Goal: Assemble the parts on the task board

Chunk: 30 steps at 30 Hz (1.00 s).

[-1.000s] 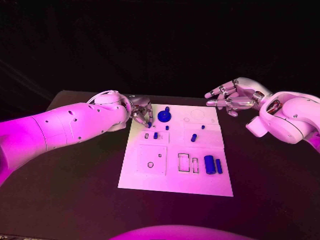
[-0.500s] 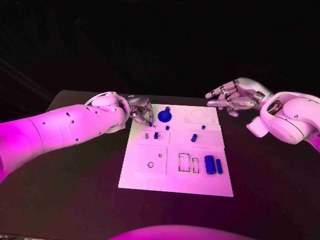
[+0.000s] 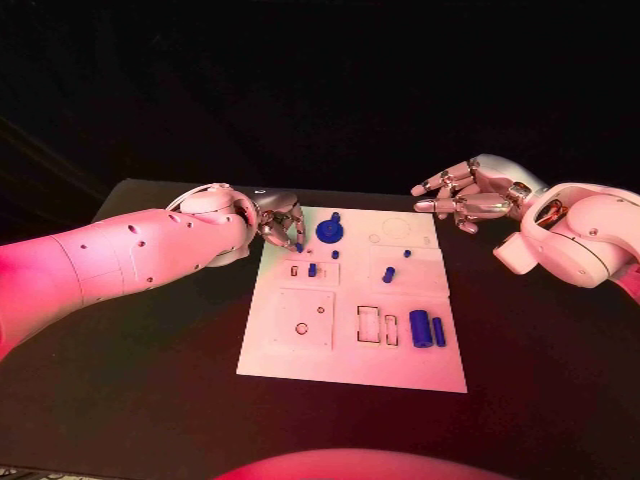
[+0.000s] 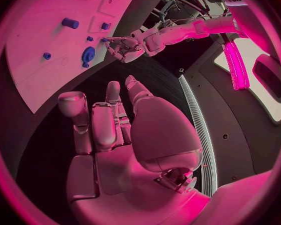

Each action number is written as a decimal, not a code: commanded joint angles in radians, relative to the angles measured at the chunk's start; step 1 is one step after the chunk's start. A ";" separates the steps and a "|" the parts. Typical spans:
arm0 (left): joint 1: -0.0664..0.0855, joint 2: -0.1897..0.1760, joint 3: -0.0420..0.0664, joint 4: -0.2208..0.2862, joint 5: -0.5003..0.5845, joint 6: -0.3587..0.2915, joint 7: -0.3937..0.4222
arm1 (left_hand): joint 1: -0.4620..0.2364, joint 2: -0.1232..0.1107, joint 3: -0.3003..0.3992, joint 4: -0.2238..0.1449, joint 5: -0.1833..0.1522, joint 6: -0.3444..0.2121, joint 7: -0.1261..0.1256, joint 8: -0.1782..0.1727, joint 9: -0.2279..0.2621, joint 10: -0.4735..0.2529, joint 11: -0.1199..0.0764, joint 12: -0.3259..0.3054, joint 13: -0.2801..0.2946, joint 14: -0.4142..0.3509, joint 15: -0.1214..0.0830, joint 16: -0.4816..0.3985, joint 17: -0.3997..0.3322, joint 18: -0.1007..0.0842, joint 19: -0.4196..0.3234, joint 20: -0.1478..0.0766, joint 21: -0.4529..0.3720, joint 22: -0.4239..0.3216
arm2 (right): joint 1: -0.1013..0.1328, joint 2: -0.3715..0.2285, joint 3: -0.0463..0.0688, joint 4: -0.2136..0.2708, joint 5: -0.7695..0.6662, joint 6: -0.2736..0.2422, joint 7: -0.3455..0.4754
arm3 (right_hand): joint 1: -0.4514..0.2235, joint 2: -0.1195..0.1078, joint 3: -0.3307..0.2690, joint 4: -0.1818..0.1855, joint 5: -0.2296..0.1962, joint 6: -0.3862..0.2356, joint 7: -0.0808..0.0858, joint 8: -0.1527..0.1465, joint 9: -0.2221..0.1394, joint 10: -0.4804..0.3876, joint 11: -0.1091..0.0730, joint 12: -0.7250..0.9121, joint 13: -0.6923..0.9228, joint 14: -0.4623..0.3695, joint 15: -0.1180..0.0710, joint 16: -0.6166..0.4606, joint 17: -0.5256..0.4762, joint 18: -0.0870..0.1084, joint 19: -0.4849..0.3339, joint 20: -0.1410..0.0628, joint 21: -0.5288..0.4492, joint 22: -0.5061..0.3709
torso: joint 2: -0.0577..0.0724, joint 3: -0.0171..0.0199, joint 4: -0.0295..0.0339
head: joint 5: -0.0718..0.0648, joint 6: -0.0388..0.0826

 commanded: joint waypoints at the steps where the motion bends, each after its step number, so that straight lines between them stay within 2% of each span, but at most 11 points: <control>1: -0.001 0.002 0.000 0.001 -0.009 0.036 -0.009 | -0.010 -0.006 0.010 0.003 -0.003 0.000 0.002 -0.003 0.001 -0.007 0.002 -0.007 -0.012 0.107 -0.005 0.002 0.263 -0.009 0.002 0.002 -0.004 0.063 | -0.001 0.000 0.000 0.001 -0.008 0.015 0.004 | 0.002 0.009 -0.004 0.000 0.003 0.005 0.002 0.005 -0.001 -0.001 -0.003 -0.006 -0.002 0.016 0.005 -0.005 -0.001 0.014 -0.007 -0.001 -0.005 -0.001 | 0.000 0.0007 -0.0015 | 0.000 0.000; 7: -0.001 0.003 0.000 -0.003 -0.010 0.050 -0.022 | -0.015 -0.006 0.016 0.004 -0.003 -0.004 0.003 -0.005 0.001 -0.023 0.003 -0.022 -0.031 0.107 -0.004 0.002 0.263 -0.008 0.000 0.002 -0.008 0.060 | -0.001 -0.001 0.000 0.002 -0.008 0.014 0.004 | 0.002 0.009 -0.004 0.000 0.003 0.005 0.002 0.005 -0.001 -0.001 -0.003 -0.006 -0.002 0.016 0.005 -0.005 -0.001 0.014 -0.007 -0.001 -0.005 -0.001 | 0.000 0.0014 -0.0004 | -0.001 0.000; 10: -0.001 0.004 0.000 -0.006 -0.010 0.052 -0.026 | -0.019 -0.006 0.022 0.005 -0.003 -0.012 0.005 -0.009 0.001 -0.045 0.005 -0.042 -0.059 0.107 -0.003 0.002 0.263 -0.008 -0.002 0.003 -0.012 0.058 | -0.001 -0.002 0.000 0.003 -0.008 0.013 0.004 | 0.003 0.010 -0.005 0.000 0.003 0.005 0.002 0.005 -0.001 -0.001 -0.004 -0.006 -0.003 0.015 0.005 -0.006 -0.002 0.014 -0.008 -0.001 -0.007 -0.004 | 0.000 0.0013 -0.0006 | -0.001 -0.001; 15: -0.001 0.004 0.000 -0.009 -0.007 0.053 -0.030 | -0.020 -0.011 0.029 -0.001 -0.003 -0.056 0.012 -0.035 -0.007 -0.071 0.011 -0.067 -0.089 0.107 0.002 0.002 0.263 -0.006 -0.007 0.006 -0.021 0.053 | -0.001 -0.003 0.000 0.004 -0.008 0.013 0.003 | 0.003 0.010 -0.005 0.000 0.003 0.005 0.002 0.005 -0.001 -0.001 -0.004 -0.006 -0.003 0.015 0.005 -0.006 -0.002 0.014 -0.008 -0.001 -0.007 -0.004 | 0.000 0.0012 -0.0010 | -0.002 -0.001; 21: -0.001 0.005 0.000 -0.009 -0.003 0.051 -0.030 | -0.022 -0.016 0.031 -0.005 -0.003 -0.092 0.020 -0.059 -0.015 -0.080 0.015 -0.077 -0.102 0.107 0.006 0.002 0.263 -0.006 -0.007 0.010 -0.024 0.053 | -0.001 -0.004 0.000 0.005 -0.008 0.012 0.004 | 0.003 0.010 -0.005 0.000 0.003 0.005 0.002 0.005 -0.001 -0.001 -0.004 -0.006 -0.003 0.015 0.005 -0.006 -0.002 0.014 -0.008 -0.001 -0.007 -0.004 | 0.000 0.0008 -0.0002 | -0.003 -0.003; 30: -0.001 0.005 0.000 -0.008 0.002 0.052 -0.030 | -0.024 -0.019 0.030 -0.007 -0.003 -0.104 0.023 -0.069 -0.018 -0.085 0.018 -0.082 -0.108 0.107 0.008 0.002 0.263 -0.005 -0.008 0.012 -0.026 0.052 | -0.001 -0.004 0.000 0.005 -0.008 0.012 0.004 | 0.003 0.010 -0.005 0.000 0.003 0.005 0.002 0.005 -0.001 -0.001 -0.004 -0.006 -0.003 0.015 0.005 -0.006 -0.002 0.014 -0.008 -0.001 -0.007 -0.004 | 0.000 0.0005 -0.0002 | -0.003 -0.004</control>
